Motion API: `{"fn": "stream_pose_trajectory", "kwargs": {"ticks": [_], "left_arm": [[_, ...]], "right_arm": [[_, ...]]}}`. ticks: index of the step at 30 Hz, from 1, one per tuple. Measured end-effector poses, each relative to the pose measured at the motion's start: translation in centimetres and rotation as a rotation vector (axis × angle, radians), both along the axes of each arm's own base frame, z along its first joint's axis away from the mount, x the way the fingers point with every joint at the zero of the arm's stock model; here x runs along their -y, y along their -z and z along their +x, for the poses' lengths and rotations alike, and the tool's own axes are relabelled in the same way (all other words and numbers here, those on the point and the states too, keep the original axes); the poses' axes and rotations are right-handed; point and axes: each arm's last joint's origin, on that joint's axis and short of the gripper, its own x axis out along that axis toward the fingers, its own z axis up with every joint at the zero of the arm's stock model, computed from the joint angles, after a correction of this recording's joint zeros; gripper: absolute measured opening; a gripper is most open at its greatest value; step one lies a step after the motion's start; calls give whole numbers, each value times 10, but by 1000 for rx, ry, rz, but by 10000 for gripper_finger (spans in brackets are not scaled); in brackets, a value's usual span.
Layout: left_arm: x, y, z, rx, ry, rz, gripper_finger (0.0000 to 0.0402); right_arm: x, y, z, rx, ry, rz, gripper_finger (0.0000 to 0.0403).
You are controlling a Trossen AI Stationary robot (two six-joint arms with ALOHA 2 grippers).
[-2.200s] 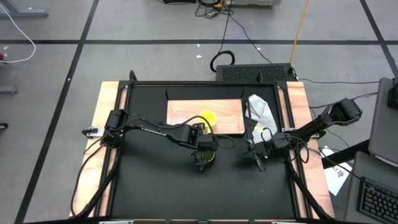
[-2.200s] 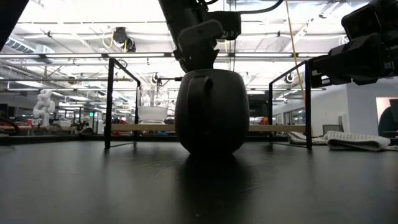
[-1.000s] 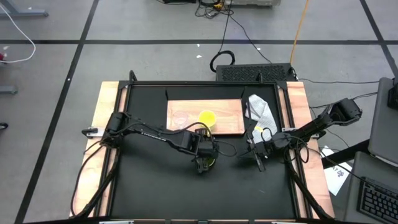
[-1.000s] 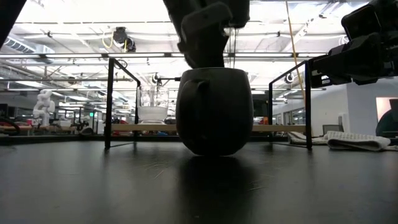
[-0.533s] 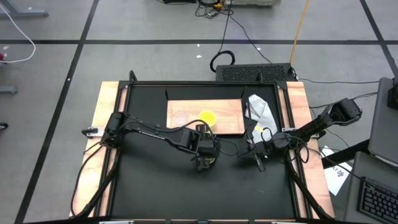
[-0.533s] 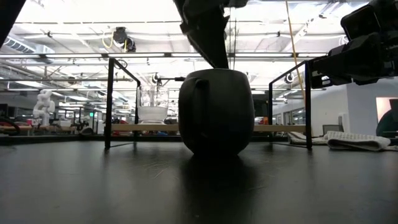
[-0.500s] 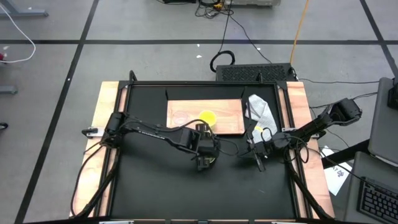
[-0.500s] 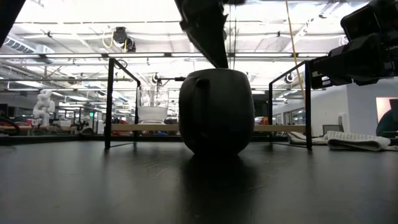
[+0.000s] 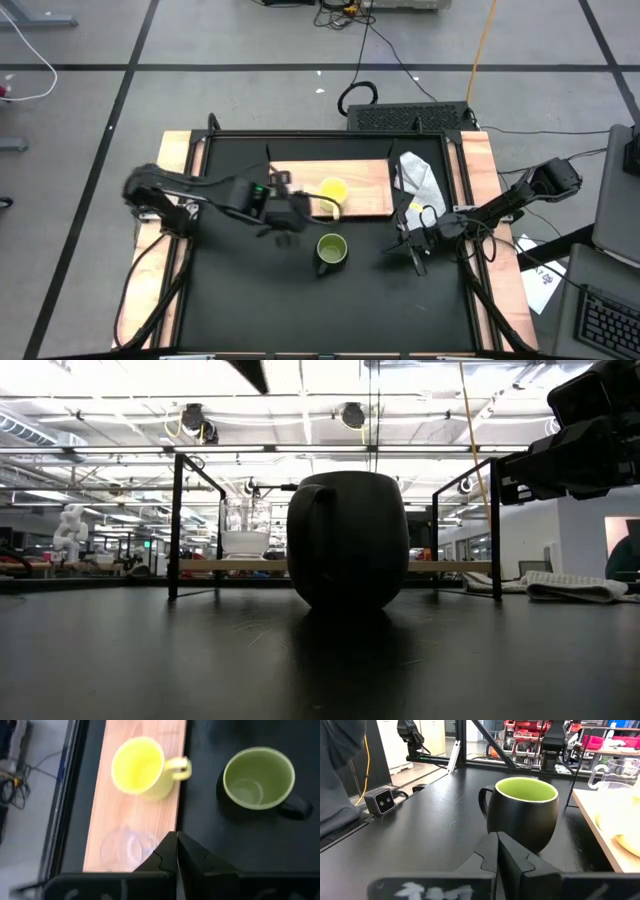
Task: Stack small to large cups/mugs on shelf
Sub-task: Put the black mug on the shelf
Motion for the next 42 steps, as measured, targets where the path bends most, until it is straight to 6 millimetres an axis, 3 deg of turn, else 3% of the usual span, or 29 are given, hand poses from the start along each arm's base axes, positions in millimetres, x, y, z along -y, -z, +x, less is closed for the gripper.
{"fn": "stream_pose_trajectory", "kwargs": {"ticks": [8, 19, 27, 42], "left_arm": [[-4, 19, -67, 186, -50, -55, 4], [1, 83, -139, 506, 46, -139, 1], [-4, 122, -161, 748, 129, -144, 1], [-14, 196, -183, 953, 186, -103, 0]], "right_arm": [[0, -2, 0, 18, 0, 6, 0], [0, -2, 0, 23, 0, 9, 0], [0, -3, 0, 24, 0, 9, 0], [0, -7, 1, 74, -1, 16, 0]]}}
